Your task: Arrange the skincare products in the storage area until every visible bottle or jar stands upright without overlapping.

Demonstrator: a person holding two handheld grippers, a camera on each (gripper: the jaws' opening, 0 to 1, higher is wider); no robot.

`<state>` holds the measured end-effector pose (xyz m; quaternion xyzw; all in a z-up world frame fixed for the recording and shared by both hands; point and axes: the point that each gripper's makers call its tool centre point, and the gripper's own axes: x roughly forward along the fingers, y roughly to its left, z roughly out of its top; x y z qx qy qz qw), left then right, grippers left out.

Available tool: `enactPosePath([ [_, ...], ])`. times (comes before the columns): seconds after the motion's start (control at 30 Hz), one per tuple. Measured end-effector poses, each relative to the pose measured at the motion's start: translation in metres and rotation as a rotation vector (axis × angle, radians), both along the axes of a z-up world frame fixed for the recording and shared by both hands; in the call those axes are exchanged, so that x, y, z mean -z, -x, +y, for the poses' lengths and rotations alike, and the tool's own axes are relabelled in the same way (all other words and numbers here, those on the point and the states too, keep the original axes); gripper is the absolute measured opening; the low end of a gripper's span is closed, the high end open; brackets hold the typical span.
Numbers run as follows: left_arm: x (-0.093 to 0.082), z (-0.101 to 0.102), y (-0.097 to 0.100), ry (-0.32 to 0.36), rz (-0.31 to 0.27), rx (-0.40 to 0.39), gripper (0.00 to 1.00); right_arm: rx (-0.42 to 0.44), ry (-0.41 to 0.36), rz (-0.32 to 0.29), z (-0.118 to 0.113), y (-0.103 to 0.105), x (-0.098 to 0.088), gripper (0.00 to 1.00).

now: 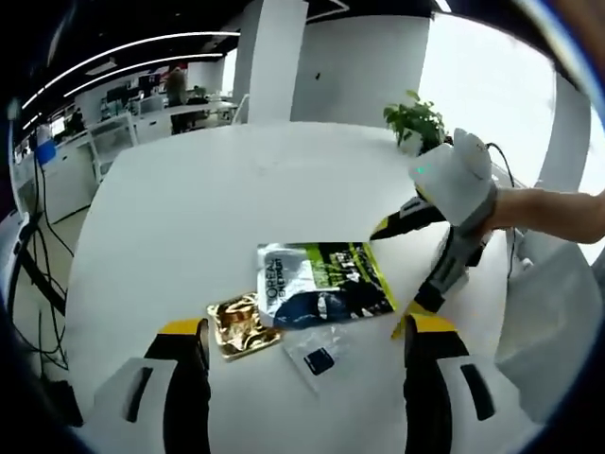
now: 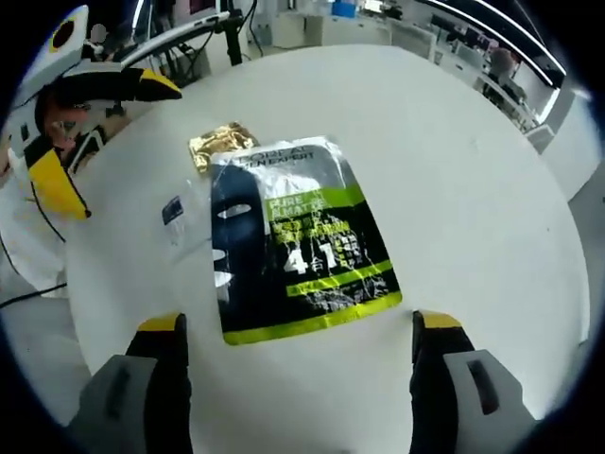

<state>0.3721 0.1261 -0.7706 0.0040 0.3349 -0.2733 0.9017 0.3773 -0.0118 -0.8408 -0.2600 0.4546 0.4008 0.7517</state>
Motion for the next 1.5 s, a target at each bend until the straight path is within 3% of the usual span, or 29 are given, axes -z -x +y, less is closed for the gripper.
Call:
enactPosePath([
  [0.47, 0.025, -0.009, -0.029, 0.054, 0.061, 0.016, 0.61, -0.003, -0.035, -0.024, 0.007, 0.002, -0.001, 0.96],
  [0.6, 0.039, -0.011, -0.029, 0.093, 0.151, 0.016, 0.57, 0.005, -0.049, -0.033, 0.008, 0.003, -0.002, 0.95],
  [0.87, 0.046, -0.013, -0.036, 0.104, 0.162, -0.001, 0.48, -0.007, -0.065, -0.043, 0.010, 0.012, -0.002, 0.93],
  [1.0, 0.049, -0.009, -0.049, 0.083, 0.139, -0.016, 0.39, -0.009, -0.068, -0.044, 0.010, 0.010, -0.002, 0.92],
  [1.23, 0.049, -0.015, -0.053, 0.119, 0.159, -0.003, 0.31, -0.017, -0.077, -0.049, 0.012, 0.010, -0.002, 0.90],
  [1.5, 0.051, -0.012, -0.062, 0.277, 0.221, -0.077, 0.23, -0.021, -0.088, -0.054, 0.015, 0.007, -0.001, 0.90],
])
